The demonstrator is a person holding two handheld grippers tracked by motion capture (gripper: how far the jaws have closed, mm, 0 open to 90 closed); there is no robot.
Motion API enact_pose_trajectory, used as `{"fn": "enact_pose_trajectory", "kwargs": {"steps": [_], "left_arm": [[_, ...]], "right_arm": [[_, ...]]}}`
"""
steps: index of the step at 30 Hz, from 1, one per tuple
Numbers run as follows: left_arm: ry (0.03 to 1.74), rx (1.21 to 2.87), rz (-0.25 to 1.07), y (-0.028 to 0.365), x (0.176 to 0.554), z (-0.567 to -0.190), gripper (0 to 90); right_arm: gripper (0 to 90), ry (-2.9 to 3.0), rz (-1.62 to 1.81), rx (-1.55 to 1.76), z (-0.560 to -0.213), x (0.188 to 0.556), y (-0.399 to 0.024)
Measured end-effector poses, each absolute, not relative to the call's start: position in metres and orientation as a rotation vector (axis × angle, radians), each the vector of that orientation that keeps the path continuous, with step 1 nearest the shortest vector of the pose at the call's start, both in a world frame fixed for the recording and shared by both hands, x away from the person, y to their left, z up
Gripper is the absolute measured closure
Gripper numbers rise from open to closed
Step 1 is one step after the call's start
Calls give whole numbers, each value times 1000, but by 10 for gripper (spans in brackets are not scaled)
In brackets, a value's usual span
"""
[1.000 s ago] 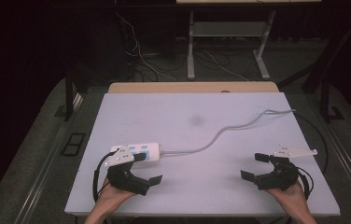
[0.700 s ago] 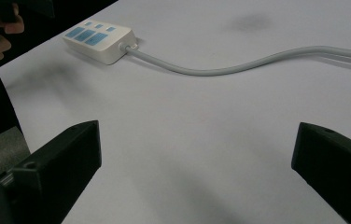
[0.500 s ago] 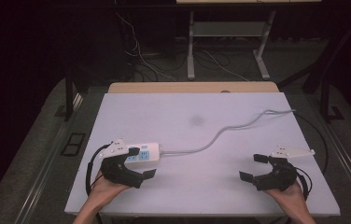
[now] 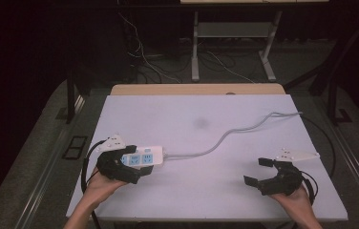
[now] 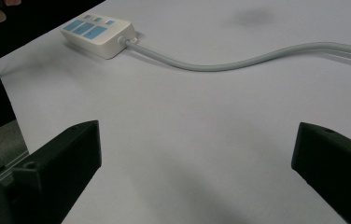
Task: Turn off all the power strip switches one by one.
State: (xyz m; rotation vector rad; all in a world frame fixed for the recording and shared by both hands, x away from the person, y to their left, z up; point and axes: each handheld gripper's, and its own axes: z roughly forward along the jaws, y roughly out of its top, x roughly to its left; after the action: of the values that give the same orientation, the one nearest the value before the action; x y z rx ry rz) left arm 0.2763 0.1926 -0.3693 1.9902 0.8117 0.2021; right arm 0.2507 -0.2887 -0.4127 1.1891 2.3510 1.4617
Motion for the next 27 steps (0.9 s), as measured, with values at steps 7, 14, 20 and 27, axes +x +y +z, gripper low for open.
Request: {"fn": "enact_pose_trajectory", "kwargs": {"steps": [7, 14, 20, 27], "left_arm": [[832, 2001, 212, 199, 282, -364, 4], [855, 2012, 215, 205, 290, -362, 7], [874, 2026, 222, 211, 297, -357, 18], [903, 2036, 238, 222, 305, -352, 39]], "right_arm": [[13, 2365, 1448, 1180, -413, 251, -287], [13, 2365, 1448, 1179, -413, 251, -287], [13, 2368, 1448, 1177, -414, 251, -286], [13, 2367, 1449, 1176, -414, 251, -286]]}}
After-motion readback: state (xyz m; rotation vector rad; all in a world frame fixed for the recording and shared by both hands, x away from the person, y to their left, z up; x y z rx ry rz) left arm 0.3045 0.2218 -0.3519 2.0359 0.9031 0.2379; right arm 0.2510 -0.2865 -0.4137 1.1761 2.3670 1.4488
